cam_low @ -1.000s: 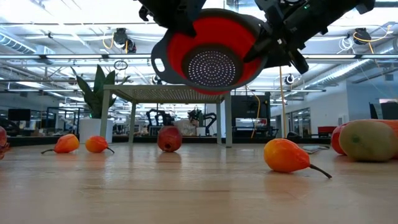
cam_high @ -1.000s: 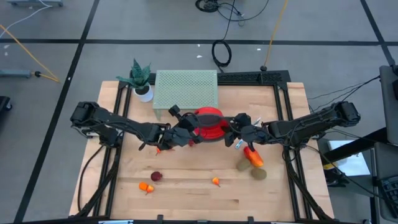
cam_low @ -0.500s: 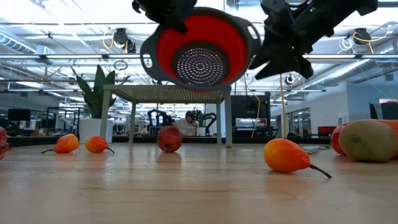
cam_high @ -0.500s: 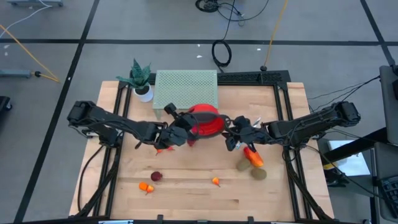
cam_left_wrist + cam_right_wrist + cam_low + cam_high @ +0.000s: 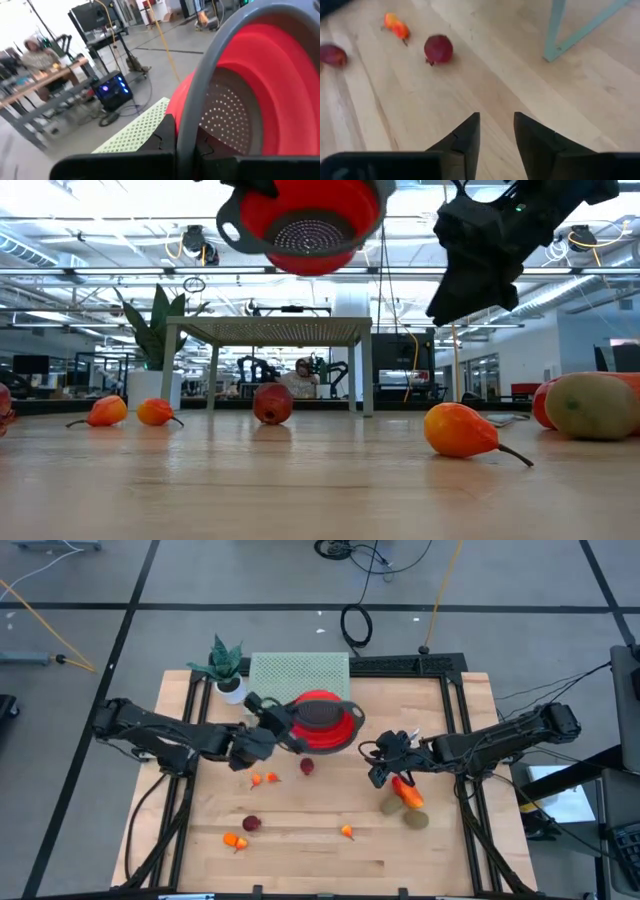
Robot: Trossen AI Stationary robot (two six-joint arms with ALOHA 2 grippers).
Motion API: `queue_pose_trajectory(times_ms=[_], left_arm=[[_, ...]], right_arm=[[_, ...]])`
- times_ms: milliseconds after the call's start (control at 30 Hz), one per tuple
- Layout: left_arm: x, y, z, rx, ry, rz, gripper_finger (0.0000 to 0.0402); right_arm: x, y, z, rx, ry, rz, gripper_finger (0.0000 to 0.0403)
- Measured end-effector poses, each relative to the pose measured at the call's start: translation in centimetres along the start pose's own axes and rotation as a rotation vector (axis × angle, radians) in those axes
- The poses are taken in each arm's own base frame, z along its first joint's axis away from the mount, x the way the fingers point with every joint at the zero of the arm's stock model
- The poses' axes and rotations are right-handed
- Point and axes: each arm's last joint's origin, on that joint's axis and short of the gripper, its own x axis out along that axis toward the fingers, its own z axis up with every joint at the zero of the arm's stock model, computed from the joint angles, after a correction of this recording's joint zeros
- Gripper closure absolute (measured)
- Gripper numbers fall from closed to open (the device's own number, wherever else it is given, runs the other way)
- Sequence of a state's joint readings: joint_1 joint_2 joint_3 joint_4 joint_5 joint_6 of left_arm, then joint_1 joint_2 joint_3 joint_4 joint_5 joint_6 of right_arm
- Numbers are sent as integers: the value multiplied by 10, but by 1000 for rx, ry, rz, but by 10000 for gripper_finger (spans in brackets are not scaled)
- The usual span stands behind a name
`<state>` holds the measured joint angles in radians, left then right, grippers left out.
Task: Pick & Place Fruit
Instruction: Put the red strainer bowl on the shelf
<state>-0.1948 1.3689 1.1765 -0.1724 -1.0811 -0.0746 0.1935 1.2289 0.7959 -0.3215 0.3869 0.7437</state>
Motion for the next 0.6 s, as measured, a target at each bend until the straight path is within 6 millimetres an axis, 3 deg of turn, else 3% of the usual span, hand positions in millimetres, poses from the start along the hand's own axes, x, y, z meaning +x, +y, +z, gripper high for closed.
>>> queue_pose_trajectory(times_ms=[300, 600], left_arm=[[-1, 28, 8, -206, 20, -42, 402], [15, 47, 1, -355, 127, -87, 402]], right_arm=[[-1, 4, -4, -181, 105, 132, 395], [-4, 7, -5, -264, 152, 244, 402]])
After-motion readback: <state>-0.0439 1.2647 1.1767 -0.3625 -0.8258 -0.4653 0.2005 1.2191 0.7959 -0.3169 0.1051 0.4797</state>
